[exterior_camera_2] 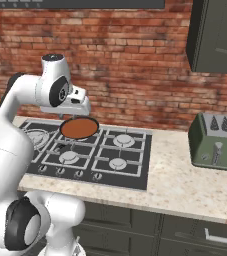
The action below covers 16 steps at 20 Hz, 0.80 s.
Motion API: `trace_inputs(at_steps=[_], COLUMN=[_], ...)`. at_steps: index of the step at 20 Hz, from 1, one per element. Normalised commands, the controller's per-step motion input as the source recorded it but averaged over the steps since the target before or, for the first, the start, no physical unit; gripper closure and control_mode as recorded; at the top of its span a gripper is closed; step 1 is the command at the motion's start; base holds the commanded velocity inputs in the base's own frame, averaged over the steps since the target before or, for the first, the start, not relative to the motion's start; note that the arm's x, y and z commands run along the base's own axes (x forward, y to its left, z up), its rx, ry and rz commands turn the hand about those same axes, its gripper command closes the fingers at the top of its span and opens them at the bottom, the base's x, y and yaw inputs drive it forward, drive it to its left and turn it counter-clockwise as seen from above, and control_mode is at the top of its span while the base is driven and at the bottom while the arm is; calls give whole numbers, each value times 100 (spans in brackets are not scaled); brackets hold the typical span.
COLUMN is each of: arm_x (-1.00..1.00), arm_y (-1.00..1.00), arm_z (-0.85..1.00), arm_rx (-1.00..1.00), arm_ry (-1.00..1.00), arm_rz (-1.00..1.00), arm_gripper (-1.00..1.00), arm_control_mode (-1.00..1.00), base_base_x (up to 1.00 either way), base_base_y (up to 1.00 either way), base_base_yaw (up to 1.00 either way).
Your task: Retrieve the fish from the fridge and place it on the saucepan with marinade on the stove.
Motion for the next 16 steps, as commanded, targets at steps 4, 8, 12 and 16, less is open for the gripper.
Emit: trace_inputs(at_steps=[4, 8, 12, 16], arm_x=[-46, -68, -67, -74], arm_y=[-6, -13, -10, -2], arm_z=[0, 0, 0, 0], arm_rx=[1, 1, 0, 0], arm_ry=[-10, -14, -14, -26], arm_rz=[-1, -4, -4, -2], arm_gripper=[-100, -100, -100, -100], arm_control_mode=[-100, -100, -100, -100], base_base_x=[0, 0, 0, 0], base_base_y=[0, 0, 0, 0], base_base_yaw=[0, 0, 0, 0])
